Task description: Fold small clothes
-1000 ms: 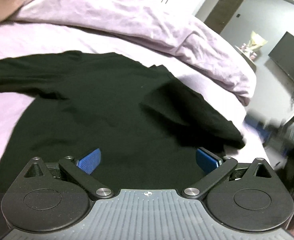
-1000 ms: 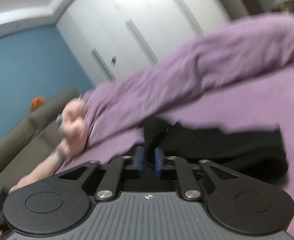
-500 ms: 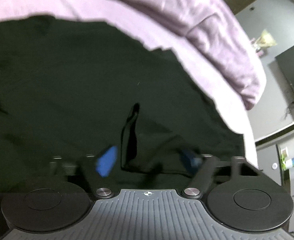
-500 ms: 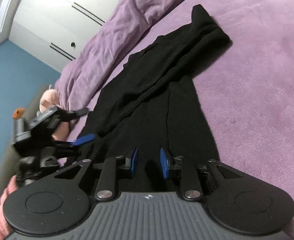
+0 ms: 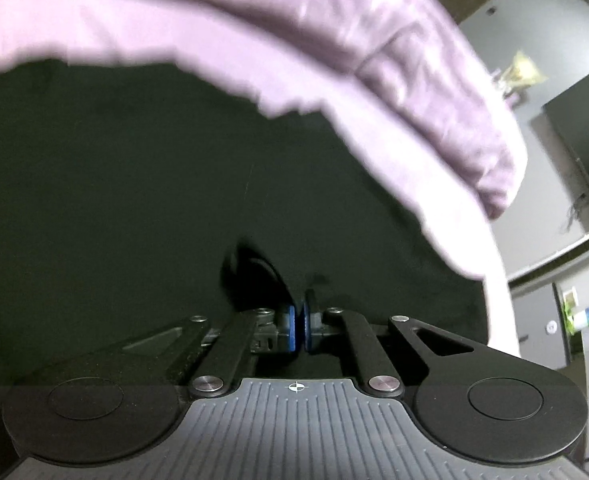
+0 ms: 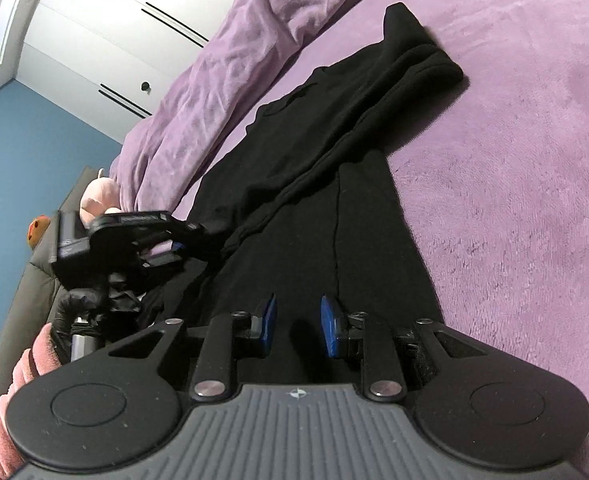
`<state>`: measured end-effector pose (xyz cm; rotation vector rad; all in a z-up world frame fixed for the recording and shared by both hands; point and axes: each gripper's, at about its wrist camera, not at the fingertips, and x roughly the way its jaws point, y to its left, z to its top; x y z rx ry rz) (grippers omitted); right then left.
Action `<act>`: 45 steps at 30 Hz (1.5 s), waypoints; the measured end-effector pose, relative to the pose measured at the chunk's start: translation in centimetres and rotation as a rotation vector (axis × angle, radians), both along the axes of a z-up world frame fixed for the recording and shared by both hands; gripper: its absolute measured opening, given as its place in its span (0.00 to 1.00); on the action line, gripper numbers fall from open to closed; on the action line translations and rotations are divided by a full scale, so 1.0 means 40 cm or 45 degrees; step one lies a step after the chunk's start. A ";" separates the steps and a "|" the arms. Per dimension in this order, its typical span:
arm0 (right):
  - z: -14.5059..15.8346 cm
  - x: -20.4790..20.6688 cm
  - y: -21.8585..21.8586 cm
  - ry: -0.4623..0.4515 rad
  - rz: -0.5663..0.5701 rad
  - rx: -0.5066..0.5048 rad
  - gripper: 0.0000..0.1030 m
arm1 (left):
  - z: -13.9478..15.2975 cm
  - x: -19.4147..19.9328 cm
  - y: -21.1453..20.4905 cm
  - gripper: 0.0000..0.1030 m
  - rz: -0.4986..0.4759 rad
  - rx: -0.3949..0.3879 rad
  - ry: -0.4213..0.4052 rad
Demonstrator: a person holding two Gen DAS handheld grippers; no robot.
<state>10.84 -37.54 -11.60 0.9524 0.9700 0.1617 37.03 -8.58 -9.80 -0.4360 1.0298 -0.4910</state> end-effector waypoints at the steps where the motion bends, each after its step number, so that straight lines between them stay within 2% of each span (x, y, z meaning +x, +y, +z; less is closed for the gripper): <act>1: 0.006 0.011 -0.007 0.001 0.004 -0.002 0.23 | 0.034 0.002 0.013 0.05 0.011 -0.001 -0.051; 2: 0.013 0.024 -0.015 -0.008 -0.001 -0.013 0.25 | 0.075 0.003 0.029 0.05 0.025 0.018 -0.122; 4: 0.032 0.056 -0.031 -0.044 -0.018 -0.056 0.28 | 0.161 -0.004 0.061 0.05 0.047 0.139 -0.321; 6: 0.049 0.095 -0.048 -0.074 -0.051 -0.074 0.34 | 0.203 -0.004 0.098 0.05 0.081 0.219 -0.409; 8: 0.052 0.135 -0.060 -0.085 -0.084 -0.071 0.39 | 0.204 0.010 0.134 0.05 0.111 0.269 -0.383; 11: 0.043 0.194 -0.073 -0.060 -0.138 -0.111 0.39 | 0.163 0.021 0.176 0.05 0.151 0.314 -0.293; 14: 0.033 0.254 -0.082 -0.013 -0.184 -0.218 0.39 | 0.121 0.020 0.202 0.06 0.152 0.320 -0.248; 19: -0.016 0.376 -0.077 0.088 -0.132 -0.418 0.43 | 0.090 0.035 0.217 0.06 0.148 0.333 -0.229; 21: -0.036 0.411 -0.068 0.110 -0.108 -0.480 0.39 | 0.094 0.041 0.213 0.06 0.144 0.334 -0.238; 23: -0.038 0.433 -0.050 0.091 -0.066 -0.577 0.10 | 0.095 0.048 0.207 0.06 0.138 0.350 -0.256; 26: -0.013 0.439 -0.018 -0.020 -0.022 -0.708 0.05 | 0.106 0.056 0.199 0.06 0.144 0.386 -0.318; 28: 0.012 0.436 -0.016 -0.079 -0.086 -0.822 0.05 | 0.108 0.061 0.192 0.06 0.150 0.372 -0.360; 30: 0.017 0.445 -0.024 -0.079 -0.150 -0.887 0.04 | 0.100 0.070 0.180 0.06 0.154 0.385 -0.370; 32: -0.002 0.460 -0.027 -0.022 -0.156 -0.947 0.04 | 0.078 0.088 0.164 0.06 0.150 0.446 -0.339; 34: -0.005 0.457 -0.042 0.069 -0.182 -0.924 0.06 | 0.053 0.098 0.166 0.06 0.150 0.440 -0.268; 35: 0.007 0.436 -0.054 0.067 -0.213 -0.857 0.07 | 0.046 0.093 0.173 0.06 0.147 0.420 -0.258; 36: 0.018 0.416 -0.062 0.053 -0.232 -0.781 0.10 | 0.041 0.088 0.179 0.07 0.146 0.413 -0.260; 38: 0.036 0.357 -0.075 0.018 -0.258 -0.554 0.30 | 0.026 0.080 0.194 0.09 0.152 0.436 -0.251; 40: 0.031 0.311 -0.078 0.005 -0.265 -0.357 0.32 | 0.011 0.081 0.214 0.09 0.173 0.431 -0.212; 42: 0.008 0.290 -0.067 0.038 -0.257 -0.233 0.32 | -0.001 0.080 0.240 0.11 0.212 0.397 -0.166; 43: -0.006 0.290 -0.060 0.056 -0.257 -0.216 0.32 | -0.003 0.079 0.247 0.14 0.222 0.386 -0.155; 45: -0.025 0.307 -0.046 0.066 -0.263 -0.262 0.32 | -0.002 0.071 0.257 0.18 0.236 0.382 -0.148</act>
